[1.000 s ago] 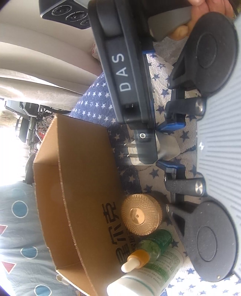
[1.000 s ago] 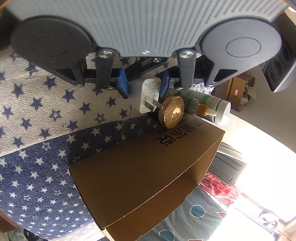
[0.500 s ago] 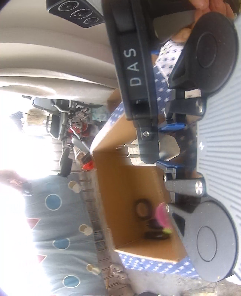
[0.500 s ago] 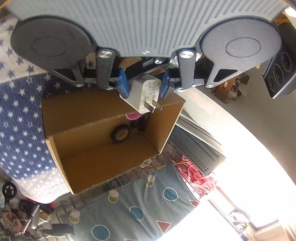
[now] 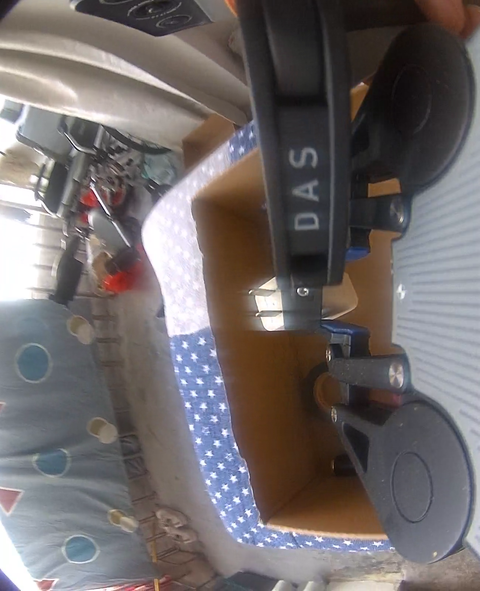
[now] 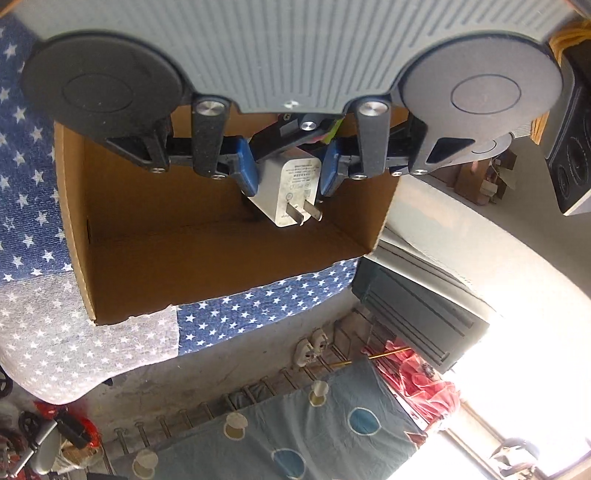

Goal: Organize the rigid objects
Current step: 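Lift the white plug charger into the box and open the right gripper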

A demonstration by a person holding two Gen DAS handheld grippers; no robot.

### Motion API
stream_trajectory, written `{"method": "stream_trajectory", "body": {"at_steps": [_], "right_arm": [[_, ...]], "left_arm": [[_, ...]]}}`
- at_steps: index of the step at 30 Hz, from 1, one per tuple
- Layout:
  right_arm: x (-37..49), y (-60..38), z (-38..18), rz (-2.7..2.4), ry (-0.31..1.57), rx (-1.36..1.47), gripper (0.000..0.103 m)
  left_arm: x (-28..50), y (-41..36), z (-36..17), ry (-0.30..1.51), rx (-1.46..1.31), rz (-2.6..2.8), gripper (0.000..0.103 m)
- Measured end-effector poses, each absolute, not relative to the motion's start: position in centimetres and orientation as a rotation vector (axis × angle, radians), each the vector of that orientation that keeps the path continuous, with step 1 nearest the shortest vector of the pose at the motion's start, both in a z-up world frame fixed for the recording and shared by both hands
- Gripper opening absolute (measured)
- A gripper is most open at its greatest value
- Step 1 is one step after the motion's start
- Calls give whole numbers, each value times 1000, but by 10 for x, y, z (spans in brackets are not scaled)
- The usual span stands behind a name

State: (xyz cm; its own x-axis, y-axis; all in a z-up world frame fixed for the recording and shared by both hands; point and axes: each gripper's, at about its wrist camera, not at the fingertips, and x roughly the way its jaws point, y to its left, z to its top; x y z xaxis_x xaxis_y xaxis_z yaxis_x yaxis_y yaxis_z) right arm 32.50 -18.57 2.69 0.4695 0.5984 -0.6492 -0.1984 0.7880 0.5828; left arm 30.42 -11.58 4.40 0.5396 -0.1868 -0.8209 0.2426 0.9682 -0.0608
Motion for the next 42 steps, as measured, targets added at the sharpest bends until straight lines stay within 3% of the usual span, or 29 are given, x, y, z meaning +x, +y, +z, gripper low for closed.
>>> {"method": "stream_trajectory", "body": {"at_steps": [15,34,36,38,42], "right_arm": [[408,-167,-50,471,1131,458,37],[411,-161,-63,498,1166,487,37],[409,-161,-61,499,1164,483,37],[408,-161,-59,500,1164,484,37],[401,-167,-48,496,1139,479,38]], "left_arm": [[368,-109,-7,1117,11,-184,31],[363,-101,-9,1148,-9,-166,32],[362,-102,-7,1147,-7,-166,36],[359,-103,-4,1142,-3,-164,49],[350,-102,8,1122,-13,-175,63]]}}
